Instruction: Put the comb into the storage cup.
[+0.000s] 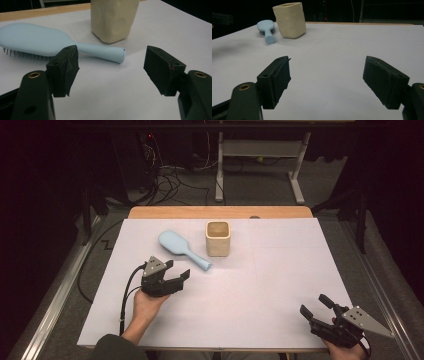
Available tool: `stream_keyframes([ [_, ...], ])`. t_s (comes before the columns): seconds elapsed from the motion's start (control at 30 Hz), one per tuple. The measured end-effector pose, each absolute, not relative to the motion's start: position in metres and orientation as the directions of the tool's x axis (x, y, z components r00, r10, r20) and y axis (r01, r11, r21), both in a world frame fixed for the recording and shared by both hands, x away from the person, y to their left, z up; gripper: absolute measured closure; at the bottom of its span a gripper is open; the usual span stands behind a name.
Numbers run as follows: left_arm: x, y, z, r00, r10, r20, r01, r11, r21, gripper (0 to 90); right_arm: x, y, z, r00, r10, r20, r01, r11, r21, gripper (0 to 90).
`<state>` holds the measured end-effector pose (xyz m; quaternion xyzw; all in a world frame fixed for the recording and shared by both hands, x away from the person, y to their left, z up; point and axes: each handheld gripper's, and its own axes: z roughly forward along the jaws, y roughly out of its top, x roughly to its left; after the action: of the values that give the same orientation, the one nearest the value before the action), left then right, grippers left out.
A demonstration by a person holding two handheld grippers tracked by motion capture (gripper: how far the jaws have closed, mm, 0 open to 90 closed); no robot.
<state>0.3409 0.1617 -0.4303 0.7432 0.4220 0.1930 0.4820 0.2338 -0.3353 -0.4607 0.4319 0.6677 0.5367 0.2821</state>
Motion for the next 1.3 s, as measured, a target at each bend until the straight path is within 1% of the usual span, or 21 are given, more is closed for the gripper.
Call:
stream_keyframes([
  [0.47,0.361,0.148,-0.422,0.576,0.811,-0.101,0.434,-0.199,0.879,29.5,0.234,-0.336,-0.461,-0.470,0.878,0.089,0.273,0.049,0.961,22.4],
  [0.87,0.381,0.140,-0.423,0.565,0.819,-0.097,0.450,-0.207,0.869,29.6,0.234,-0.336,-0.461,-0.471,0.877,0.092,0.276,0.047,0.960,22.5],
  [1.0,0.387,0.137,-0.424,0.565,0.821,-0.082,0.456,-0.228,0.860,29.6,0.234,-0.336,-0.461,-0.471,0.877,0.094,0.277,0.046,0.960,22.5],
  [1.3,0.401,0.130,-0.422,0.555,0.827,-0.090,0.471,-0.224,0.853,30.3,0.234,-0.336,-0.461,-0.475,0.874,0.106,0.284,0.038,0.958,22.4],
])
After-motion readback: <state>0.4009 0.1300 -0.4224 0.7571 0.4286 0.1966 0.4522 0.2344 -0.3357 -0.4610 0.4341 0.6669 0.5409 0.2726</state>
